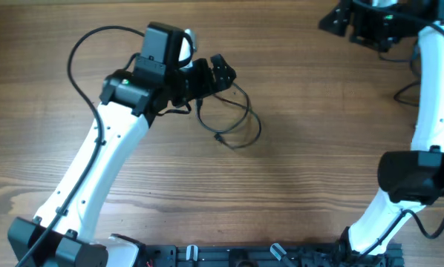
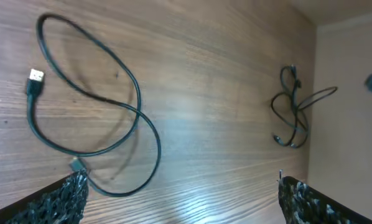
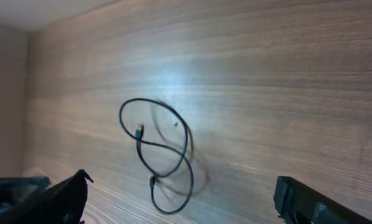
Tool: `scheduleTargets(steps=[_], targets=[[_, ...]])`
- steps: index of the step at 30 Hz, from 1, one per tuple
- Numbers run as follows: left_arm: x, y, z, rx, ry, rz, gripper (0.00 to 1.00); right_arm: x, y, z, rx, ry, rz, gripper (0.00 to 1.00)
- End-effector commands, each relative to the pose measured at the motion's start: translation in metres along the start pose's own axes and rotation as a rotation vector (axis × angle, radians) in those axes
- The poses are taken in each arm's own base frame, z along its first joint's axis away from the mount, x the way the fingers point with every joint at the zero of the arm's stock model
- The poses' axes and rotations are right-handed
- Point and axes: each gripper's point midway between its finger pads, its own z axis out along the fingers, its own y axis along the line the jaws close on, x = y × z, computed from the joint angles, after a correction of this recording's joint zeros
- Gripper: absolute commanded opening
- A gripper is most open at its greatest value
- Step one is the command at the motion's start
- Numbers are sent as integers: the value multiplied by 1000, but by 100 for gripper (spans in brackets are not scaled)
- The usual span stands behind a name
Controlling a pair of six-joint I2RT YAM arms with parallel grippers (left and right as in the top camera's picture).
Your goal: Untangle cables
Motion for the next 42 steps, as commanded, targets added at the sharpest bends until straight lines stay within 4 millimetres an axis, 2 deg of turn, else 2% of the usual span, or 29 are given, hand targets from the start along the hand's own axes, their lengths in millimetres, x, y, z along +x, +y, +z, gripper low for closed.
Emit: scheduleTargets(steps=[1, 2, 6, 10, 13, 16, 19, 23, 26, 27, 28, 29, 30, 31, 35, 36, 38, 40, 42], targets=[[-21, 8, -34, 1, -90, -3, 100, 9, 26, 12, 42, 26, -29, 98], [-26, 16, -40, -28, -117, -18, 100, 12, 31, 17, 53, 36, -21, 98], [-59, 76, -77, -211, -273, -124, 100, 22, 63, 51, 58, 79, -71, 98], [-77, 138, -109, -348, -351, -265, 100, 31, 97, 110, 15, 127, -236, 98], [-84, 181, -138, -410, -404, -382, 100, 48, 119, 158, -22, 183, -410, 98], [-87, 204, -156, -420, -434, -452, 99, 80, 129, 208, -50, 280, -561, 98], [-85, 213, -162, -434, -441, -479, 100, 110, 132, 249, -66, 369, -583, 95], [-84, 213, -161, -435, -436, -481, 99, 144, 144, 284, -131, 449, -586, 81], [-84, 213, -161, -436, -435, -480, 97, 154, 151, 294, -140, 456, -607, 64], [-84, 213, -161, -436, -434, -481, 96, 154, 154, 295, -143, 452, -612, 54], [-83, 213, -161, -437, -434, -481, 94, 153, 155, 296, -145, 446, -615, 40], [-83, 214, -161, -437, -434, -481, 93, 151, 155, 296, -142, 439, -603, 20], [-83, 214, -161, -437, -433, -481, 91, 148, 153, 295, -129, 434, -583, 13], [-83, 214, -161, -437, -434, -481, 88, 139, 147, 288, -105, 419, -544, 4], [-83, 213, -161, -437, -433, -481, 81, 93, 149, 228, -104, 298, -507, 4], [-83, 214, -161, -437, -433, -482, 79, 58, 151, 169, -104, 176, -493, 4], [-83, 214, -161, -437, -433, -482, 79, 27, 142, 109, -48, 46, -418, 4], [-83, 214, -160, -438, -432, -482, 79, 2, 122, 46, 30, -89, -347, 4], [-83, 214, -160, -438, -432, -482, 79, -16, 93, -38, 99, -249, -268, 4]])
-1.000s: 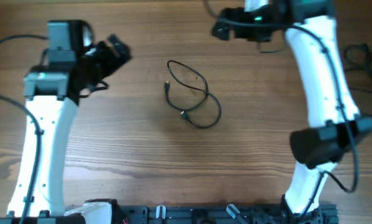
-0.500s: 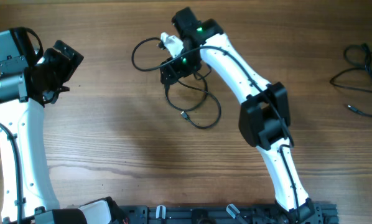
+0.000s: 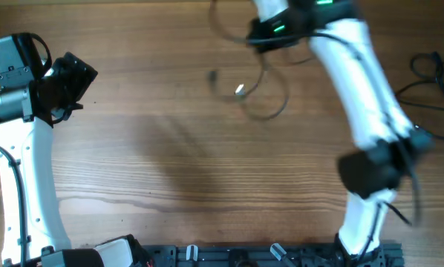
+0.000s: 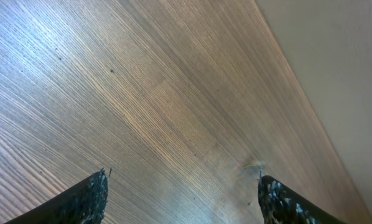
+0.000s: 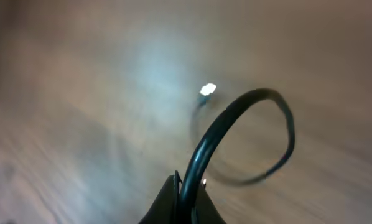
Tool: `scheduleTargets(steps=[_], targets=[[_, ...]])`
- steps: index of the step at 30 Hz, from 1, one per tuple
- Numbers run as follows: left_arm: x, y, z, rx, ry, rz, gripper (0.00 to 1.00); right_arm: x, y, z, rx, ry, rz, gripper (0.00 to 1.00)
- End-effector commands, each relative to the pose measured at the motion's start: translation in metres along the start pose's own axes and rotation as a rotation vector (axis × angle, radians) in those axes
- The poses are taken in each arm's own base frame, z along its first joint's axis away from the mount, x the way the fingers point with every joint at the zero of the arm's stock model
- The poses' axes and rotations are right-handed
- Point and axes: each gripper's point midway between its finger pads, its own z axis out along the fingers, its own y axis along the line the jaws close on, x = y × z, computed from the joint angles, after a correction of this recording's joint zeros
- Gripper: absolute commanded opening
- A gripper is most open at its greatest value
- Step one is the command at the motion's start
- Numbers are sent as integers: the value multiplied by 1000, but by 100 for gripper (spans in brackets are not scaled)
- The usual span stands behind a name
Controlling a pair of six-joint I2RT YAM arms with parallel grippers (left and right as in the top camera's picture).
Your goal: Untangle cables
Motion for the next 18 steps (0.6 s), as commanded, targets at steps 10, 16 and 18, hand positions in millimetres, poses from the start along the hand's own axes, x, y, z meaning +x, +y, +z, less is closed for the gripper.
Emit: scheduleTargets(steps=[10, 16, 18], targets=[[-3, -3, -6, 12, -15, 14, 80, 60, -171, -290, 481, -447, 638, 4], [-3, -3, -6, 12, -16, 14, 80, 90, -218, -309, 586, -449, 802, 4], [-3, -3, -6, 12, -15, 14, 80, 82, -233, -300, 583, -442, 771, 4]])
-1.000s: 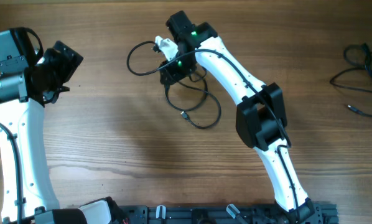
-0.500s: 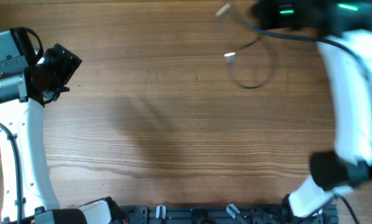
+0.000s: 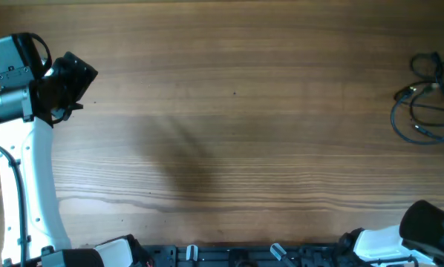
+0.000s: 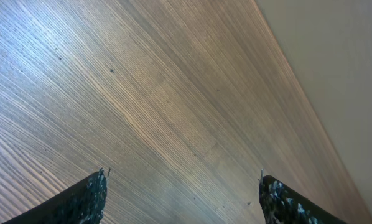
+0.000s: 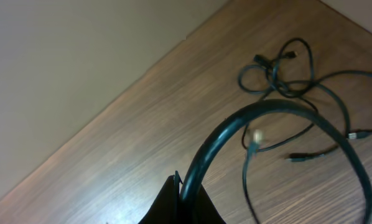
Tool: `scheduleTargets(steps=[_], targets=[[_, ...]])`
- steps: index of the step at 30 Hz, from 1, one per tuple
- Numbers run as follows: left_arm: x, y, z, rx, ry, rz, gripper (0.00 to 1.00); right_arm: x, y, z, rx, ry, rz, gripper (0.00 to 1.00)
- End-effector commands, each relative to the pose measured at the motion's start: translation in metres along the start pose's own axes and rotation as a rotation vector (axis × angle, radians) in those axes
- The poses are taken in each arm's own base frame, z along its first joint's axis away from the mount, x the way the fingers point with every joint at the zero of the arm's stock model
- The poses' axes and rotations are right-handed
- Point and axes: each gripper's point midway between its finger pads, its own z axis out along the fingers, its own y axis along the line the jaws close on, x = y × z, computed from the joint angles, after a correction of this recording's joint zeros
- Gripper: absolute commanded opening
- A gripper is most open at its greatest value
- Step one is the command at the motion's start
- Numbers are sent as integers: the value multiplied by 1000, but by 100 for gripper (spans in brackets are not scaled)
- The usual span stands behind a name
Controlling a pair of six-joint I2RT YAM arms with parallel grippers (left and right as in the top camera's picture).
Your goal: Untangle cables
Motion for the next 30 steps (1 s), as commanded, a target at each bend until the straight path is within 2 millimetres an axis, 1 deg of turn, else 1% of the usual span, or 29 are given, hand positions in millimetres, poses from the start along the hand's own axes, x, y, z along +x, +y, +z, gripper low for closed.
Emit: scheduleTargets(steps=[1, 3, 4, 6, 7, 9, 10, 12, 14, 15, 16, 17, 18, 21, 22, 23, 25, 27, 28, 30], targets=[[-3, -3, -6, 12, -15, 14, 80, -12, 1, 32, -15, 6, -19, 4], [-3, -3, -6, 12, -15, 13, 80, -25, 13, 52, -85, -15, -35, 4], [-3, -3, -6, 12, -15, 14, 80, -41, 26, 69, -154, -55, -57, 4], [-3, -3, -6, 12, -15, 14, 80, -65, 46, 94, -250, -124, -87, 4], [-3, -3, -6, 12, -15, 14, 80, -78, 49, 109, -266, -159, -68, 4], [-3, -3, -6, 12, -15, 13, 80, -92, 47, 137, -272, -196, -36, 4], [-3, -3, -6, 12, -15, 13, 80, -96, 41, 155, -257, -200, -7, 4], [-3, -3, -6, 12, -15, 13, 83, -93, 22, 187, -194, -179, 55, 4], [-3, -3, -6, 12, -15, 14, 83, -85, 14, 208, -173, -147, 65, 6], [-3, -3, -6, 12, -16, 14, 83, -80, 10, 219, -166, -124, 71, 40], [-3, -3, -6, 12, -15, 14, 85, -77, 8, 222, -160, -112, 74, 80], [-3, -3, -6, 12, -15, 13, 86, -74, 8, 223, -161, -101, 71, 100], [-3, -3, -6, 12, -15, 13, 86, -73, 9, 223, -170, -94, 67, 100], [-3, -3, -6, 12, -15, 13, 89, -73, 15, 206, -194, -89, 67, 100], [-3, -3, -6, 12, -15, 13, 93, -73, 21, 196, -217, -88, 62, 100], [-3, -3, -6, 12, -15, 14, 100, -74, 27, 183, -238, -89, 58, 100], [-2, -2, -6, 9, -11, 13, 100, -76, 36, 156, -257, -107, 49, 100], [-1, -1, -6, 6, -7, 12, 100, -78, 44, 122, -264, -136, 39, 100], [1, 0, -6, -1, 2, 10, 100, -77, 50, 96, -270, -156, 22, 100], [4, 2, -6, -9, 12, 8, 100, -71, 55, 65, -270, -170, -24, 100]])
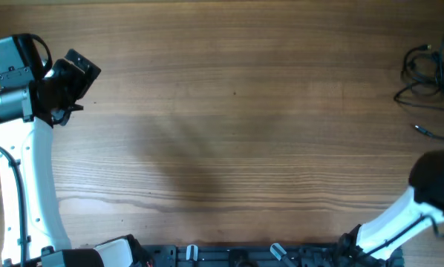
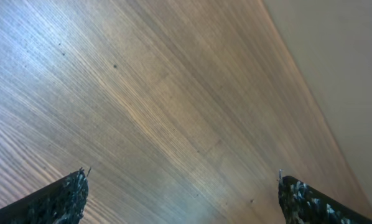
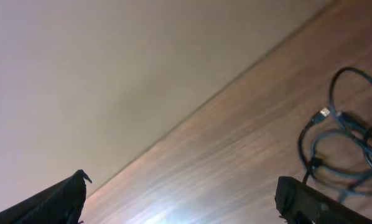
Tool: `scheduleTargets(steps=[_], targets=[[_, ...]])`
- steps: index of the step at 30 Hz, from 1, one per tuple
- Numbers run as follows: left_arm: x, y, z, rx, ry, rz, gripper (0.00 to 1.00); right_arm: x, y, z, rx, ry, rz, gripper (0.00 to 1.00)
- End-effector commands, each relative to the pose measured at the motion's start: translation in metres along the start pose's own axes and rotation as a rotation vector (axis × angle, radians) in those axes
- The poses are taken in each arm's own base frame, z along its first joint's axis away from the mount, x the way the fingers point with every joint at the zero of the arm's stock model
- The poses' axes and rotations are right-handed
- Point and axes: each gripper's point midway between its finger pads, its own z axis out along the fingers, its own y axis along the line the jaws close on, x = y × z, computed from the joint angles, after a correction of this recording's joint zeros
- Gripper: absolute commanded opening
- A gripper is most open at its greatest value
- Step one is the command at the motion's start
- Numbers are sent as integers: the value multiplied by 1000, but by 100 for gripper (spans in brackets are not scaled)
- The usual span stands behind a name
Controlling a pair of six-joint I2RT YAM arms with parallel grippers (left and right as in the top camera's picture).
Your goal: Untangle cables
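A heap of black cables [image 1: 428, 73] lies at the table's far right edge, loops crossing one another; one loose end [image 1: 422, 130] trails toward the front. In the right wrist view the cables [image 3: 343, 144] lie at the right, a silver plug [image 3: 325, 113] showing. My right gripper [image 3: 183, 199] is open and empty, left of the heap; overhead shows only its arm [image 1: 433, 185]. My left gripper [image 1: 83, 70] is open at the far left, with bare wood between its fingers [image 2: 68, 199].
The wooden table [image 1: 237, 133] spreads between the two arms. A beige wall [image 3: 111, 74] stands past the table's edge in both wrist views. A black rail [image 1: 266, 256] runs along the front edge.
My right gripper was shut on a black cable above the heap at the right; now it is open and empty. The heap lies a little differently. My left gripper stands slightly wider.
First my left gripper was open over a looped cable mid-table, the right arm at the far right. Then the left arm was at the left edge and the right gripper held that cable at the table's far side. Later it held it over the right heap, where it now lies.
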Motion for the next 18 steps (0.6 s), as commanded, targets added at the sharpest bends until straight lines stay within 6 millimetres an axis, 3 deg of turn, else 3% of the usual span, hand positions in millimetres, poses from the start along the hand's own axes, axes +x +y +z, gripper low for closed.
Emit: scheduleTargets(steps=[1, 5, 10, 13, 15, 18], targets=[[1, 0, -6, 0, 0, 6, 100, -5, 42, -83, -53, -77, -108, 100], [2, 1, -6, -2, 2, 6, 100, 36, 57, -149, -41, -9, -209, 100], [1, 1, -6, -2, 2, 6, 100, 75, 79, -215, -72, 5, -320, 100], [2, 1, -6, -2, 2, 6, 100, 105, 96, -240, -147, 53, -373, 100], [2, 1, -6, -2, 2, 6, 100, 128, 95, -253, -152, 118, -341, 100], [2, 1, -6, -2, 2, 6, 100, 133, 97, -263, -154, 103, -346, 100]])
